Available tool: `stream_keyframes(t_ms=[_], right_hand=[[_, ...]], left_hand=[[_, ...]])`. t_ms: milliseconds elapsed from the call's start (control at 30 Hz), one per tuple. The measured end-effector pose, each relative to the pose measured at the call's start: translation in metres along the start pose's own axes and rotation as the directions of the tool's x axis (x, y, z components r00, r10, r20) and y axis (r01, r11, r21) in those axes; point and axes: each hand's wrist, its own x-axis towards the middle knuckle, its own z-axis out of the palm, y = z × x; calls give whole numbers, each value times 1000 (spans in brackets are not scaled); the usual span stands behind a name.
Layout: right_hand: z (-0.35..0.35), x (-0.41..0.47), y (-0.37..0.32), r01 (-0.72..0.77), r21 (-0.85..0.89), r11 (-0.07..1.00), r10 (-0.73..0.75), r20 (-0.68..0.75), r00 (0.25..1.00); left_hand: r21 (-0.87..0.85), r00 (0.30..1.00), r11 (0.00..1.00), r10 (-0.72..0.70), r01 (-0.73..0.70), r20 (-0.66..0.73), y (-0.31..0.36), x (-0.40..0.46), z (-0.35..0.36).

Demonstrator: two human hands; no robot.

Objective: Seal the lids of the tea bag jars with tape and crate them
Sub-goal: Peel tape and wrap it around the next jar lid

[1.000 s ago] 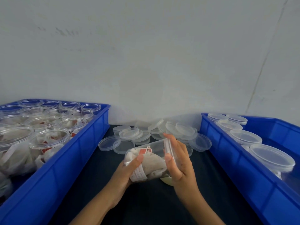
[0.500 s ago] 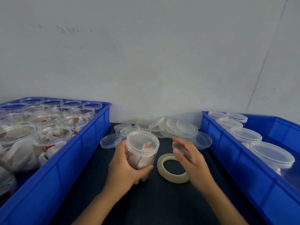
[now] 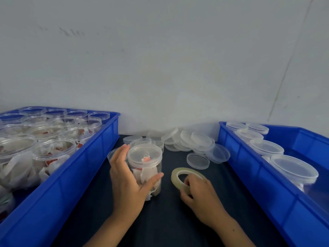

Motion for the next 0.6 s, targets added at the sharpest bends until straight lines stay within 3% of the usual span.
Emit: stream_keyframes(t_ms=[67, 133, 167, 233, 300, 467, 600], right_hand=[[-5, -1, 1, -83, 223, 971, 88, -12, 996], [-10, -4, -2, -149, 498, 854, 143, 51, 988], [-12, -5, -4, -159, 589, 793, 140, 78, 987], [-14, -8, -10, -149, 678, 720, 101, 110, 989], [-17, -10, -15, -123, 691, 712, 57, 118, 991], [-21, -14, -23, -63, 707, 705, -54, 142, 988], [-26, -17, -25, -33, 705, 709, -132, 178, 975]], left_hand=[[105, 961, 960, 266, -258, -73, 9, 1, -2], [100, 903, 898, 421, -428, 81, 16, -3, 2], [70, 882, 892, 426, -447, 203, 20, -6, 4], [20, 851, 923, 346, -384, 395, 23, -15, 11], [-8, 848, 968, 225, -252, 481, 23, -23, 15], [-129, 899, 988, -17, 82, 438, 22, -23, 15], [-148, 903, 978, -73, 148, 424, 23, -22, 14]])
